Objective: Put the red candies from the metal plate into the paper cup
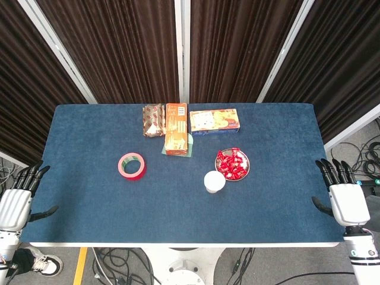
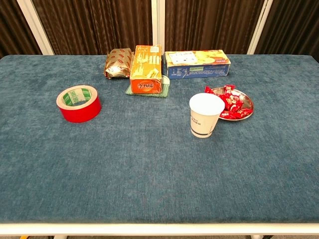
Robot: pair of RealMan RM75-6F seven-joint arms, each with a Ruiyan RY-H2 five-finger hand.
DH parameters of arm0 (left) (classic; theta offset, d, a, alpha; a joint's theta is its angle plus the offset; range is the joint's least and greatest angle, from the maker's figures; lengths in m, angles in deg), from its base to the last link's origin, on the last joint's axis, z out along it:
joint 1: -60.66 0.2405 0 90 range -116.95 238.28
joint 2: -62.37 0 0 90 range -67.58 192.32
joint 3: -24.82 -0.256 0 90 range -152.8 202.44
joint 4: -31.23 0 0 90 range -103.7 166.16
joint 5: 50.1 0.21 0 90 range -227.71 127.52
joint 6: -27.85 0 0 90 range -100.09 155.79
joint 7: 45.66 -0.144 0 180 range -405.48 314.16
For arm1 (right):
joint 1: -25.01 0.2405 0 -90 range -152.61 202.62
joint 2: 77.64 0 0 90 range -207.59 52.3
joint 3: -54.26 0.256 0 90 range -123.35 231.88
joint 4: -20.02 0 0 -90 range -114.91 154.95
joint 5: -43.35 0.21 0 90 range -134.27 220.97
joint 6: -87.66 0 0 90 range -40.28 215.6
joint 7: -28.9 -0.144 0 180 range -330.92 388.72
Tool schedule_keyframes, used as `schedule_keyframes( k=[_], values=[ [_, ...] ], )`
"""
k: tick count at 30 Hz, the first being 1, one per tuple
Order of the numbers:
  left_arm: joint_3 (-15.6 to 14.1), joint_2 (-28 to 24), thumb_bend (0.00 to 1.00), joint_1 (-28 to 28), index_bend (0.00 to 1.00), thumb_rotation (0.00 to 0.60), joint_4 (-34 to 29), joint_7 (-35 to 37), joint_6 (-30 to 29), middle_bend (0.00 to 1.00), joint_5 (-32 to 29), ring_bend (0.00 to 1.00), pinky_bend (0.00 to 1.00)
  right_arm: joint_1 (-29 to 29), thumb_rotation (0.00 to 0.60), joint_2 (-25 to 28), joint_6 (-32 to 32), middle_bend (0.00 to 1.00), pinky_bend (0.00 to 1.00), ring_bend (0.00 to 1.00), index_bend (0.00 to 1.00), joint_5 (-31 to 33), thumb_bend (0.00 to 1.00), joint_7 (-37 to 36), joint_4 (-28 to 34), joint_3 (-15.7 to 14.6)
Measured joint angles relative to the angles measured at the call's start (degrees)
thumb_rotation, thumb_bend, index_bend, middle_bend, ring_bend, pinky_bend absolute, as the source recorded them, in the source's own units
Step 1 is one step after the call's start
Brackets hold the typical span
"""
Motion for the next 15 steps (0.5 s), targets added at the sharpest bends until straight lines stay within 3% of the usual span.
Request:
schedule_keyframes(
  k=[12, 15],
  values=[
    [-0.3, 0.0, 0.12, -0.2, 0.13, 0.6, -1.7, -0.5, -1.0, 0.1, 1.9, 0.03, 0.1, 0.0, 0.6, 1.0, 0.3, 0.1, 0.0, 0.0, 0.07, 0.6, 0.16, -1.2, -0.8, 0.5],
    [-0.3, -0.1, 0.12, -0.2, 0.13, 0.6, -1.6, 0.0, -0.9, 0.1, 1.9, 0.03, 0.1, 0.8, 0.6, 0.9, 1.3, 0.12, 0.05, 0.03, 0.07, 1.2, 0.16, -1.2, -0.7, 1.1]
  ],
)
